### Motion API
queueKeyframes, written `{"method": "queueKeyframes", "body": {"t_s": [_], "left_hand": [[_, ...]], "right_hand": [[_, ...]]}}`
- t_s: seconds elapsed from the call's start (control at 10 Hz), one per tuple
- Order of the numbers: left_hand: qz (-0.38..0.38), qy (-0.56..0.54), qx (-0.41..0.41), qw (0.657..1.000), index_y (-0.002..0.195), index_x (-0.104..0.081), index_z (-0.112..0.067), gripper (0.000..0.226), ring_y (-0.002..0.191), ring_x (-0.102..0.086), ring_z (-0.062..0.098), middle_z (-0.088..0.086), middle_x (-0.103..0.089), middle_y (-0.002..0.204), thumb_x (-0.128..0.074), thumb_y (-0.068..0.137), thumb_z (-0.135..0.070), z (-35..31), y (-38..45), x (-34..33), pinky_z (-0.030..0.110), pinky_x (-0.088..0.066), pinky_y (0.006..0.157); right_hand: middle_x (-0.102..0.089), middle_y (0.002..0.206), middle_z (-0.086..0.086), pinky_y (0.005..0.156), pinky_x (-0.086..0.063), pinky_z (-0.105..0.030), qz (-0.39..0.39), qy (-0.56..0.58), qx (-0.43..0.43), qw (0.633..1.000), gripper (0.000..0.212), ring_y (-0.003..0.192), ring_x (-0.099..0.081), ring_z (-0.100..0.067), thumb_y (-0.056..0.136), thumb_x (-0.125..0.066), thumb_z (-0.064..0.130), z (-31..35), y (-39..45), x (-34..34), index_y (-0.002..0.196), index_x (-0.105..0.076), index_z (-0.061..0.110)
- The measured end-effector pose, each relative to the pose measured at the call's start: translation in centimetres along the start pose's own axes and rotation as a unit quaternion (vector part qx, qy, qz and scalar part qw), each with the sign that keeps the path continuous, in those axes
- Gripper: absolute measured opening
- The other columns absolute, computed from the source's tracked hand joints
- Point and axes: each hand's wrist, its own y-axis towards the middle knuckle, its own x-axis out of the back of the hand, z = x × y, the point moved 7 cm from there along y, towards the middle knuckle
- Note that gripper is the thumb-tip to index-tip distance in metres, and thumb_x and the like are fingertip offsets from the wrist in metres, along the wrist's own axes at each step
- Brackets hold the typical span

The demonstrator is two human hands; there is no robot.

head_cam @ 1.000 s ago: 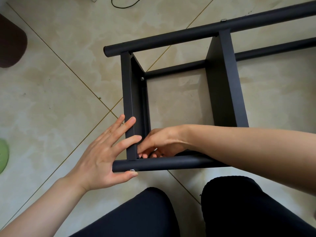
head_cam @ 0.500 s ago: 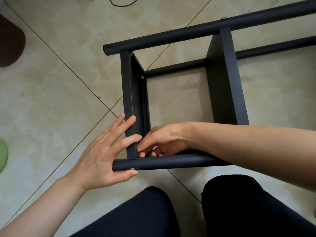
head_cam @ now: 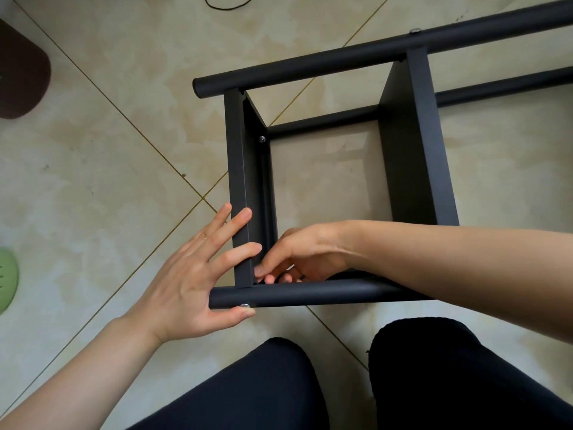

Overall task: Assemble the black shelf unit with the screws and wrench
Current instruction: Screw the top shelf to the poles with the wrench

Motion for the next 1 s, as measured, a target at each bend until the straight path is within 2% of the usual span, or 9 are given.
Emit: {"method": "queueKeyframes", "body": {"t_s": [0.1,0.4,0.6,0.7,0.9,1.0], "left_hand": [[0.000,-0.002,0.001,1.000,0.141,-0.042,-0.029,0.072,0.156,-0.010,0.029,-0.004,-0.012,0.169,-0.063,0.080,-0.060,-0.13,0.03,0.04,0.039,-0.035,0.110],[-0.001,-0.005,0.000,1.000,0.141,-0.042,-0.029,0.072,0.156,-0.010,0.028,-0.004,-0.011,0.169,-0.063,0.079,-0.059,-0.17,0.14,0.06,0.040,-0.036,0.108],[0.000,-0.008,0.003,1.000,0.141,-0.042,-0.029,0.071,0.156,-0.010,0.028,-0.004,-0.012,0.169,-0.063,0.080,-0.060,-0.10,0.03,0.05,0.040,-0.036,0.107],[-0.001,-0.008,0.002,1.000,0.141,-0.042,-0.029,0.072,0.156,-0.010,0.029,-0.004,-0.012,0.169,-0.063,0.080,-0.060,-0.11,0.08,0.03,0.041,-0.036,0.107],[-0.001,-0.006,0.002,1.000,0.141,-0.042,-0.029,0.071,0.156,-0.010,0.029,-0.004,-0.011,0.169,-0.062,0.081,-0.061,-0.16,0.08,0.06,0.041,-0.036,0.107],[-0.001,-0.007,0.002,1.000,0.141,-0.042,-0.029,0.071,0.156,-0.011,0.029,-0.004,-0.011,0.169,-0.063,0.081,-0.060,-0.16,0.03,0.07,0.041,-0.037,0.107]], "right_hand": [[-0.056,0.071,0.001,0.064,-0.035,-0.023,-0.010,0.000,0.008,1.000,0.012,0.058,-0.041,-0.010,0.095,-0.061,0.021,0.09,0.39,-0.18,0.085,-0.063,0.014],[-0.055,0.071,0.001,0.064,-0.037,-0.022,0.001,0.011,0.004,1.000,0.013,0.060,-0.042,-0.011,0.095,-0.061,0.019,0.12,0.03,-0.16,0.084,-0.062,0.012],[-0.060,0.073,0.001,0.069,-0.042,-0.023,-0.013,0.010,0.043,0.999,0.016,0.059,-0.049,-0.010,0.096,-0.059,0.017,0.41,0.07,-0.41,0.081,-0.064,0.014],[-0.062,0.073,0.000,0.068,-0.042,-0.022,-0.013,0.018,0.051,0.998,0.021,0.059,-0.047,-0.010,0.096,-0.060,0.015,0.49,-0.19,-0.20,0.076,-0.065,0.013],[-0.054,0.065,-0.001,0.063,-0.037,-0.021,-0.032,0.000,0.042,0.999,0.019,0.056,-0.043,-0.010,0.096,-0.060,0.015,0.53,0.10,-0.27,0.078,-0.062,0.011],[-0.055,0.067,-0.002,0.062,-0.037,-0.022,-0.021,0.003,0.051,0.998,0.021,0.054,-0.041,-0.010,0.096,-0.058,0.014,0.62,0.00,-0.54,0.075,-0.062,0.011]]}}
